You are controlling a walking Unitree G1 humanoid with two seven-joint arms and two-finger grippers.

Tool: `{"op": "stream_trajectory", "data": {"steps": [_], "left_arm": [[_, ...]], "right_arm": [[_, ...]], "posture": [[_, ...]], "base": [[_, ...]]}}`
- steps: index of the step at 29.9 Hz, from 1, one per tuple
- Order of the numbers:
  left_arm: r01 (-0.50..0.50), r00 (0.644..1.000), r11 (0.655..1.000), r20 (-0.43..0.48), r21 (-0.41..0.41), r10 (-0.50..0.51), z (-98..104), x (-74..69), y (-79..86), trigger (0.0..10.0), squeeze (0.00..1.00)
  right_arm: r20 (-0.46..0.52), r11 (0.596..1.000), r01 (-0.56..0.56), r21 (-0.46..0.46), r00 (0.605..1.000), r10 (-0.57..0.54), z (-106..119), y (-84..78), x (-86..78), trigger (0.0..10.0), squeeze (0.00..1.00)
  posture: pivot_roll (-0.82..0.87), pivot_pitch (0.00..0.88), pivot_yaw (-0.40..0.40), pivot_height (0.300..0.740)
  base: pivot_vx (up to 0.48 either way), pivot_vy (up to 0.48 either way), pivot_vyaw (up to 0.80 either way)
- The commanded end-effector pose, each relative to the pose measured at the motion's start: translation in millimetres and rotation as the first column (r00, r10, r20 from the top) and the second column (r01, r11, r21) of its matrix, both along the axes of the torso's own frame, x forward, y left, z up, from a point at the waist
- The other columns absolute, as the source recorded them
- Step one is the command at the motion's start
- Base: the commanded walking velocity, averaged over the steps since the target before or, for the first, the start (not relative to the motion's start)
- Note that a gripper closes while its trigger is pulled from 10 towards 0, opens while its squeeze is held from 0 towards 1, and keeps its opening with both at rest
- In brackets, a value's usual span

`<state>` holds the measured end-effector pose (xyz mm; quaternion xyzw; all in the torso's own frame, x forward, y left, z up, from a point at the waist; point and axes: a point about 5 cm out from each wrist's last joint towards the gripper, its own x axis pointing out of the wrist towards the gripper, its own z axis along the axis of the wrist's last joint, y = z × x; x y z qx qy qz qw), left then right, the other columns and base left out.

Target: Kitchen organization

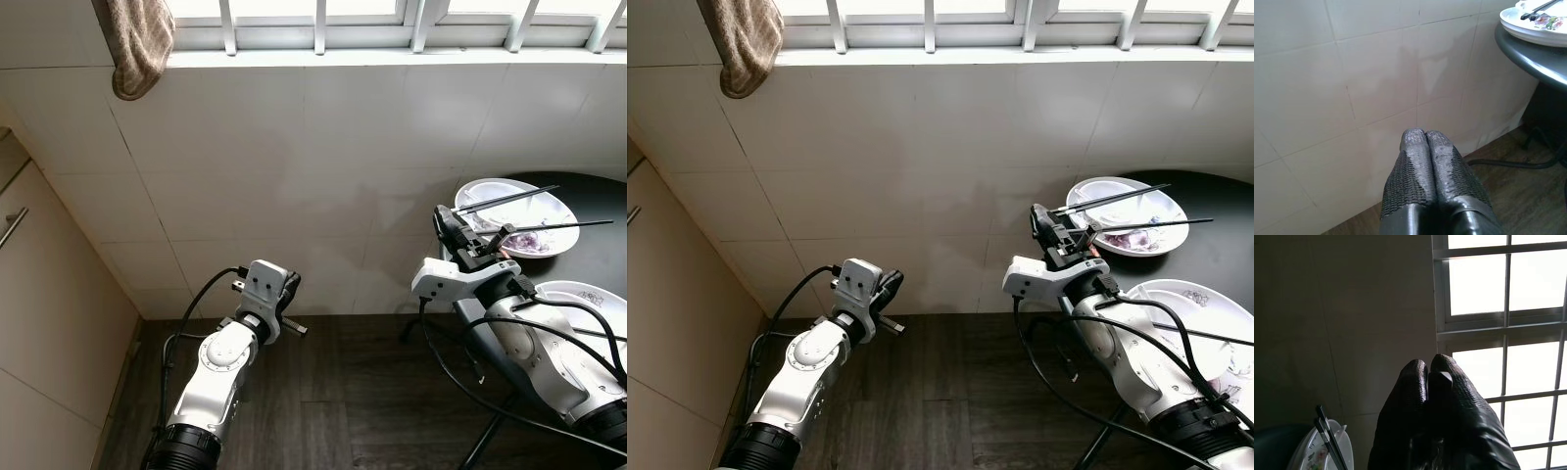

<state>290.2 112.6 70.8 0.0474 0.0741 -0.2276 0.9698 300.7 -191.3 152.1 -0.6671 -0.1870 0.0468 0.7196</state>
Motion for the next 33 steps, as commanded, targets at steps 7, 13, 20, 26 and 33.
{"op": "stream_trajectory", "data": {"steps": [7,13,20,26,33], "left_arm": [[0.008,1.000,1.000,0.002,0.000,-0.008,-1.0,1.7,-1.2,10.0,0.00],[0.002,1.000,1.000,0.017,-0.012,-0.001,0.1,1.9,0.1,10.0,0.00],[-0.001,1.000,0.999,0.014,-0.034,0.001,0.2,2.2,1.0,10.0,0.00],[-0.004,1.000,0.999,0.026,-0.033,0.005,1.8,2.8,1.8,10.0,0.00],[-0.010,0.999,0.999,0.038,-0.034,0.012,3.1,3.7,3.0,10.0,0.00]], "right_arm": [[0.038,0.998,0.000,0.063,0.999,-0.003,11.3,8.2,0.9,10.0,0.00],[0.057,0.992,-0.033,0.124,0.998,0.027,18.2,19.5,-1.6,10.0,0.00],[0.062,0.980,-0.062,0.187,0.997,0.052,24.0,31.8,-4.9,10.0,0.00],[0.013,0.922,-0.100,0.374,0.995,0.102,25.0,47.9,-9.4,10.0,0.00],[0.005,0.796,-0.147,0.587,0.984,0.178,37.2,59.6,-15.8,10.0,0.00]], "posture": [[0.06,0.000,-0.035,0.740],[0.06,0.000,-0.029,0.740],[0.06,0.000,-0.029,0.740],[0.06,0.000,-0.029,0.740],[0.06,0.000,-0.026,0.740]], "base": [[0.000,0.000,0.80],[0.000,0.000,0.80],[0.000,0.204,0.80],[0.000,0.476,0.80],[0.000,0.172,0.80]]}}
